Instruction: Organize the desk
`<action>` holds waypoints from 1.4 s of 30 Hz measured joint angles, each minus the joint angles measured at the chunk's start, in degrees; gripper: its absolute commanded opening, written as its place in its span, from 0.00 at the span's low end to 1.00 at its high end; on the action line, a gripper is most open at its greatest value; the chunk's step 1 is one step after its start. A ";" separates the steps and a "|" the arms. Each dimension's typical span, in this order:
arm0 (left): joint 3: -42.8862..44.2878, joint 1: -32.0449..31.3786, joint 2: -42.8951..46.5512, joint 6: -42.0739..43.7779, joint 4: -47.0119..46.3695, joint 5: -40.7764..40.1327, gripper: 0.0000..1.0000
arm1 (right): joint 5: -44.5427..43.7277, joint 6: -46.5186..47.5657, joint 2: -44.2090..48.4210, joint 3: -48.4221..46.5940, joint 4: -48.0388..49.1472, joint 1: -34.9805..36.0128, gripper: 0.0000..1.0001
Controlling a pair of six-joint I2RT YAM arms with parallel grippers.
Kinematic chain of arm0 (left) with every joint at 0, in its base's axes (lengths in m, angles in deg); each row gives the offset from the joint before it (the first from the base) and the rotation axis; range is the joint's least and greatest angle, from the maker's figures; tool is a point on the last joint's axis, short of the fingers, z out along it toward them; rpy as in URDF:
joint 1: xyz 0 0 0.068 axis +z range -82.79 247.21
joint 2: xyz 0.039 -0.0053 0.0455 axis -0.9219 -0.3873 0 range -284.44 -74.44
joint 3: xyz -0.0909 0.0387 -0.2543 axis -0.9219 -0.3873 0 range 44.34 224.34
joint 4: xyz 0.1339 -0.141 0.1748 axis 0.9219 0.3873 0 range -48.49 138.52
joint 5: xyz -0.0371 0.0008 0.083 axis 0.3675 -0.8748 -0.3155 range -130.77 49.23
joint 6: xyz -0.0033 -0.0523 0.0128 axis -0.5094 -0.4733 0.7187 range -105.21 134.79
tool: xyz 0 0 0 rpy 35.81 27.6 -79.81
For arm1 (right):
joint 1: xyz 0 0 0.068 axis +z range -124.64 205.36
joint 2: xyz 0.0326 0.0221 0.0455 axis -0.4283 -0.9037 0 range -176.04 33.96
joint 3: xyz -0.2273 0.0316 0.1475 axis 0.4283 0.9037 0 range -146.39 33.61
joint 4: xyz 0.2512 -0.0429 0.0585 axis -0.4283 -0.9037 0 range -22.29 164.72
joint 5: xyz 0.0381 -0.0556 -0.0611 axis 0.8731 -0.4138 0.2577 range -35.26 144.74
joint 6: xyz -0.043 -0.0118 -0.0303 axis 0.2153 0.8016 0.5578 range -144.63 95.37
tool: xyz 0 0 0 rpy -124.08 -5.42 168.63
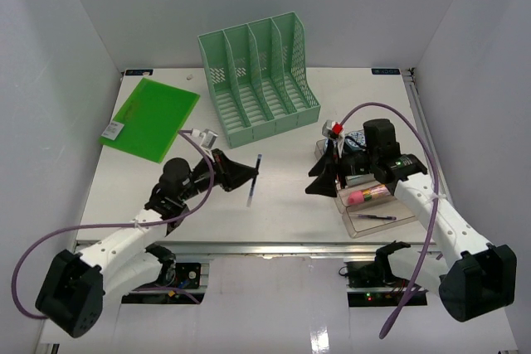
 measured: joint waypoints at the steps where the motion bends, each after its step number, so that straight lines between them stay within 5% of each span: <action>1: 0.01 -3.03 -1.56 -1.50 -3.02 -1.48 0.00 | -0.68 -4.29 0.03 0.00 2.54 0.43 0.76; 10: 8.85 -17.11 -20.76 -6.41 -19.73 -14.98 0.00 | -5.17 -28.37 2.74 0.14 18.36 1.66 0.76; 20: 15.09 -19.96 -27.95 -7.77 -30.15 -21.84 0.00 | -11.68 -34.15 7.39 6.12 24.53 1.70 0.69; 28: 15.15 -21.36 -30.24 -9.52 -33.43 -22.84 0.00 | -11.70 -35.88 5.76 6.16 26.58 1.70 0.50; 35: 15.75 -21.97 -31.89 -9.95 -33.89 -23.43 0.00 | -9.52 -37.21 2.48 5.98 27.97 1.70 0.16; 38: 15.90 -22.00 -32.11 -9.99 -34.20 -23.70 0.00 | -9.03 -37.63 2.34 5.84 28.35 1.62 0.08; 39: 15.95 -22.00 -32.10 -10.01 -34.33 -23.75 0.04 | -8.87 -37.68 2.34 5.84 28.58 1.55 0.08; 41: 15.99 -22.00 -32.06 -10.00 -34.39 -23.79 0.49 | -8.52 -37.70 2.37 5.84 28.92 1.45 0.08; 42: 16.00 -22.01 -32.01 -9.98 -34.37 -23.81 0.51 | -8.36 -37.66 2.41 5.84 28.97 1.32 0.08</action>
